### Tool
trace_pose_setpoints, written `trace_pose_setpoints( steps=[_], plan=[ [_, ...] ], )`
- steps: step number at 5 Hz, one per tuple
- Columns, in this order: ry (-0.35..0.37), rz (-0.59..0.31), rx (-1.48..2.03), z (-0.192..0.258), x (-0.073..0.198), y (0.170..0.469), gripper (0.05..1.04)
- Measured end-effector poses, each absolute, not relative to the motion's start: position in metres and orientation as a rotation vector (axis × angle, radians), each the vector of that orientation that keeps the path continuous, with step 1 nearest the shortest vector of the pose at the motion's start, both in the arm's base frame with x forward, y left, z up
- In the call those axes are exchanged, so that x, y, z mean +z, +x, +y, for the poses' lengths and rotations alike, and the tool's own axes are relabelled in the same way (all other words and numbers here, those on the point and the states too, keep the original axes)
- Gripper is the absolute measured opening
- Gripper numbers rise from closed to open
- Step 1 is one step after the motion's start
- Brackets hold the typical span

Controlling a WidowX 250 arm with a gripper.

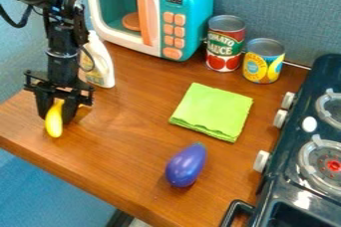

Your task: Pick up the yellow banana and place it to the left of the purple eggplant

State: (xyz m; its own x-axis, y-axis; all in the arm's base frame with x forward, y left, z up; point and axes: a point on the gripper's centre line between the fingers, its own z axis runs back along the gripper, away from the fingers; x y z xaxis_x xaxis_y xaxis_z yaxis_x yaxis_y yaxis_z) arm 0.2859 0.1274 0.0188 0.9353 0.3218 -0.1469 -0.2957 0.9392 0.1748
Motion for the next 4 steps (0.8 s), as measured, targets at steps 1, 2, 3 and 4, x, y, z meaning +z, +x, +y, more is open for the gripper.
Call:
trace_pose_setpoints(
  steps=[1, 2, 3, 4],
  plan=[
    [0.132, 0.127, 0.302, 0.122, 0.039, 0.286, 0.515],
    [0.164, 0.098, 0.213, 0.104, 0.059, 0.290, 0.515],
    [0.183, 0.093, 0.066, 0.072, 0.065, 0.292, 0.515],
    [0.171, 0.121, -0.069, 0.047, 0.055, 0.284, 0.515]
  ],
)
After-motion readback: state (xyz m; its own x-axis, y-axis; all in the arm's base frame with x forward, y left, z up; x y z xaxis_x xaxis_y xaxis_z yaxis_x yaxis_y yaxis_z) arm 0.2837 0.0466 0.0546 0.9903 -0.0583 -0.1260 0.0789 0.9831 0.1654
